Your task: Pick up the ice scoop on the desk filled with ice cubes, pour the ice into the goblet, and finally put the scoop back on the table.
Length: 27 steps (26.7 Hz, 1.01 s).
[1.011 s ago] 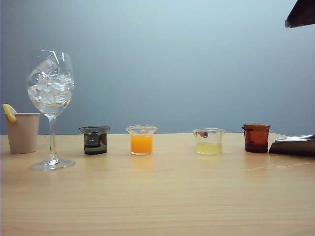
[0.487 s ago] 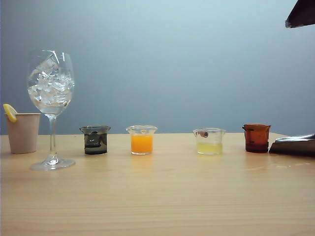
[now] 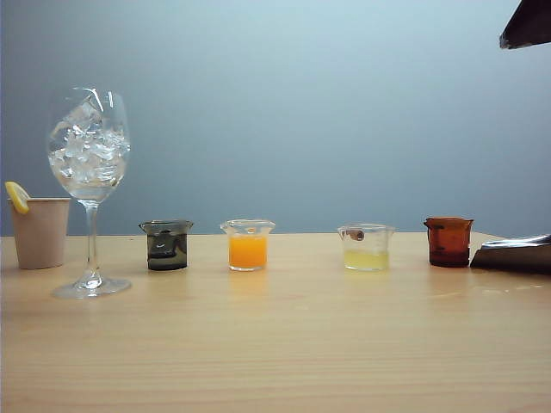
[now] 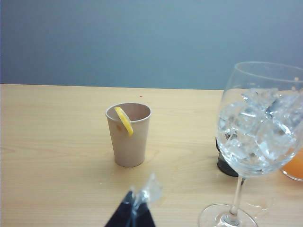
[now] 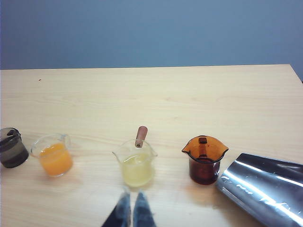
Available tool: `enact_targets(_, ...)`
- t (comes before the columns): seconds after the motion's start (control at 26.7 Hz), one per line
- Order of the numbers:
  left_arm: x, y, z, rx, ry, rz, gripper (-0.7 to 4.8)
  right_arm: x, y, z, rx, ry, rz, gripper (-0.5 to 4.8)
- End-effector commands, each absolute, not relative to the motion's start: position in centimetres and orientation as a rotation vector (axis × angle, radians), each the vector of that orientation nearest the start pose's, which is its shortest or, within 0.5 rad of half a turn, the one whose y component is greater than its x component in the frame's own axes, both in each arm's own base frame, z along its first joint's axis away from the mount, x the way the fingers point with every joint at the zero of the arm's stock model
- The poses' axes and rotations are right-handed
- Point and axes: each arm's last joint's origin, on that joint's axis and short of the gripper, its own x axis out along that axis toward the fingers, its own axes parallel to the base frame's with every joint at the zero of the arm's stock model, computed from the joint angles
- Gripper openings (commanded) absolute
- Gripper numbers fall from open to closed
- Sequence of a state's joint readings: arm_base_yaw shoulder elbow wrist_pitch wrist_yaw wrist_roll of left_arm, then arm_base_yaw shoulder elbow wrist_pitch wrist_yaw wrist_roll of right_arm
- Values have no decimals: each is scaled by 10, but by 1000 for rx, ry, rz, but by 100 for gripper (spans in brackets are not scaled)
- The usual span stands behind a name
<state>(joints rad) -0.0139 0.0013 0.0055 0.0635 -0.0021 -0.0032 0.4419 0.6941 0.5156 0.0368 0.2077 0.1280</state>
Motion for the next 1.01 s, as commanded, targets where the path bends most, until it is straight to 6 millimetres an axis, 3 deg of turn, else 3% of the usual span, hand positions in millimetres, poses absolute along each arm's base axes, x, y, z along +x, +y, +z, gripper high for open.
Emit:
enact_targets(0.04, 97, -1, 174, 0, -82, -9, 3, 144, 47, 275, -1, 34, 69, 22)
enact_targets(0.19, 97, -1, 174, 0, -81, -8, 3, 125, 25, 249, -80, -140, 88, 22)
enact_targets(0.34, 97, -1, 174, 0, -81, -9, 3, 109, 15, 222, -95, -177, 147, 22)
enact_targets(0.56, 97, -1, 174, 0, -81, -9, 3, 99, 6, 197, -37, -188, 52, 22)
enact_targets(1.01, 97, -1, 174, 0, -80, -12, 3, 97, 1, 171, 16, -73, 9, 22)
